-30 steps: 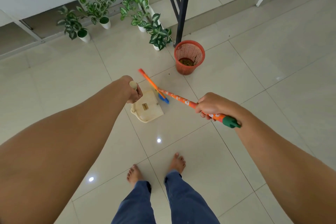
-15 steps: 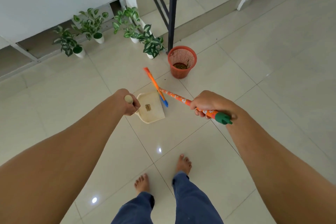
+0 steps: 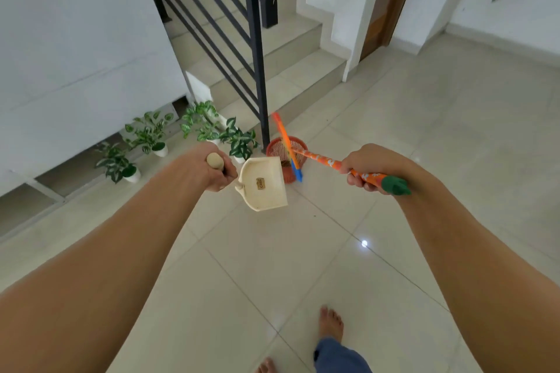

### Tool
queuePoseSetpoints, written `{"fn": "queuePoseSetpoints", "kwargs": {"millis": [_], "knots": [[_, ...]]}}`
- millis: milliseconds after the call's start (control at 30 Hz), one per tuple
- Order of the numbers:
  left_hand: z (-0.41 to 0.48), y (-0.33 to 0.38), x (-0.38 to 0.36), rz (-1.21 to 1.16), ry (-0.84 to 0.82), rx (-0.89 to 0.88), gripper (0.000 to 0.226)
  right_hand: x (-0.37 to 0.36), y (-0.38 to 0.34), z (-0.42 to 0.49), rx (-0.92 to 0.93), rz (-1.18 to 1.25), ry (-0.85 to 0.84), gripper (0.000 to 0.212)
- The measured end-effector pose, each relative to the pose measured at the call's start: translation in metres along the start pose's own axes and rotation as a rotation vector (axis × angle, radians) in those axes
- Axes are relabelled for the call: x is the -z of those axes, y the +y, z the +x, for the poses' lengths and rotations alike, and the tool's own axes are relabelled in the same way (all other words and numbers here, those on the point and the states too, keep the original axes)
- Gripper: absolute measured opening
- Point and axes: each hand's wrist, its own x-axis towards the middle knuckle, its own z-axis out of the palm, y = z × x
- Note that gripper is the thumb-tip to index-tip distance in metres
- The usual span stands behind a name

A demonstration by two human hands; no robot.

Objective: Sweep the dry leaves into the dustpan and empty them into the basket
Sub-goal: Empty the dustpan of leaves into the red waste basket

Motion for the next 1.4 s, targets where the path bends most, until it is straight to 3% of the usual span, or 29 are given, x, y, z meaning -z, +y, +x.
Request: {"fn": "queuePoseSetpoints", "kwargs": {"millis": [67,200,367,500,733,833,1000,1133,1400], "knots": [[-0.021,0.009,-0.019,0.026,0.056,-0.029,0.019,0.011,-0.008,-0.001,0.010,0.031,0.020,0.007],[-0.039,0.016,-0.054,0.103,-0.014,-0.073,0.017,0.028,-0.022,0.006,0.017,0.133,0.047,0.003],[-0.028,0.014,-0.100,0.328,-0.063,-0.140,0.037,0.042,-0.036,0.031,0.053,0.227,0.106,0.014],[-0.003,-0.002,-0.130,0.620,-0.047,-0.216,0.012,0.051,-0.039,0.060,0.063,0.401,0.062,0.018],[0.038,-0.028,-0.159,0.985,0.073,-0.408,0.014,0.079,-0.040,0.107,0.052,0.433,0.000,0.019],[0.043,-0.034,-0.172,1.007,0.083,-0.414,0.007,0.090,-0.042,0.117,0.050,0.435,-0.035,0.020],[0.051,-0.038,-0.183,1.039,0.092,-0.394,0.017,0.100,-0.040,0.123,0.028,0.474,-0.076,0.015],[0.049,-0.037,-0.178,1.022,0.105,-0.367,0.006,0.100,-0.041,0.116,0.057,0.520,-0.078,0.018],[0.021,-0.012,-0.134,0.767,0.075,-0.299,0.013,0.065,-0.059,0.077,0.080,0.534,-0.078,0.017]]}}
